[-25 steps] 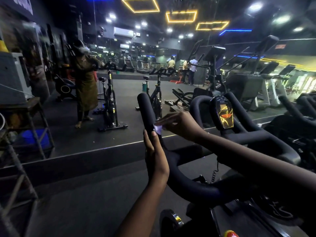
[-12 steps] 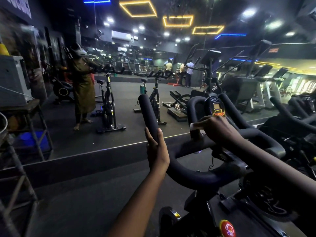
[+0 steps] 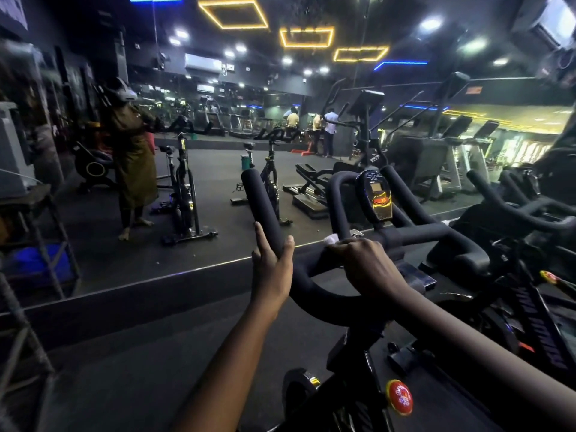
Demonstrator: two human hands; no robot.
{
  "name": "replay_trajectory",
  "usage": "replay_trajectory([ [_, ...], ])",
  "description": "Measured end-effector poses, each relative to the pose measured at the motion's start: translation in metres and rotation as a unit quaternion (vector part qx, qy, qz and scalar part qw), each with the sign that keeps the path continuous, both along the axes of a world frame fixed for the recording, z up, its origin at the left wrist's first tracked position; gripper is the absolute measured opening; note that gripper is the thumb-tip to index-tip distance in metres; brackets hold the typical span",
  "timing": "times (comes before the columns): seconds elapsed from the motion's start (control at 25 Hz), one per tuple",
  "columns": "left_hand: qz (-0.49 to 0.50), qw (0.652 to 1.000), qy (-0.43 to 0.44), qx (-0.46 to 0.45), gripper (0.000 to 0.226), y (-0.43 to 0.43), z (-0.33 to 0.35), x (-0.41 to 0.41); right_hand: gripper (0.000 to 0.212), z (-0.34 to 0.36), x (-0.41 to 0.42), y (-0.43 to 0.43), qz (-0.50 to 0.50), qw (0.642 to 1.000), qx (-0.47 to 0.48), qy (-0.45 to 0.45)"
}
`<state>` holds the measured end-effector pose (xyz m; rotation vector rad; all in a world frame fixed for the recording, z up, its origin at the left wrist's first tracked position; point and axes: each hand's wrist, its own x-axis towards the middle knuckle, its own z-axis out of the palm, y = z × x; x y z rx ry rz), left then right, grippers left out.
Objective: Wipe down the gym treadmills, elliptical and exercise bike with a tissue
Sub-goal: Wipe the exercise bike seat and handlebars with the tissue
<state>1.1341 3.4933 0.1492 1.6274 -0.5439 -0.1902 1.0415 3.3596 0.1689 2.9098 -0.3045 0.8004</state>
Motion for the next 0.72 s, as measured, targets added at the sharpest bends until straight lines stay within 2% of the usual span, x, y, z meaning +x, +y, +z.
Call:
replay_trajectory([
  [0.08, 0.019, 0.994, -0.107, 0.001, 0.068, 0.004, -0.002, -0.011, 0.025, 0.006, -0.009, 0.008, 0.021, 0.998, 0.062, -0.010],
  [0.16, 0.006, 0.972, -0.233, -0.009, 0.072, -0.003, -0.002, -0.017, 0.032, 0.021, -0.021, 0.004, 0.002, 0.991, 0.121, -0.054],
  [0.24, -0.024, 0.943, -0.331, 0.030, 0.074, -0.021, 0.003, -0.012, 0.034, 0.036, -0.031, -0.014, -0.019, 0.979, 0.167, -0.113],
  [0.32, -0.060, 0.907, -0.404, 0.104, 0.071, -0.039, 0.013, -0.002, 0.032, 0.047, -0.037, -0.043, -0.062, 0.967, 0.173, -0.177],
  [0.44, -0.160, 0.860, -0.418, 0.245, 0.061, -0.058, 0.019, 0.013, 0.023, 0.054, -0.040, -0.087, -0.114, 0.948, 0.152, -0.254],
  [0.56, -0.181, 0.799, -0.449, 0.358, 0.064, -0.061, 0.014, 0.014, 0.024, 0.064, -0.034, -0.111, -0.061, 0.948, 0.078, -0.304],
  [0.64, -0.177, 0.793, -0.453, 0.367, 0.063, -0.061, 0.014, 0.014, 0.023, 0.072, -0.021, -0.123, 0.005, 0.947, 0.003, -0.321],
  [0.72, -0.173, 0.801, -0.447, 0.359, 0.062, -0.060, 0.014, 0.015, 0.026, 0.077, -0.002, -0.131, 0.044, 0.951, -0.019, -0.307],
])
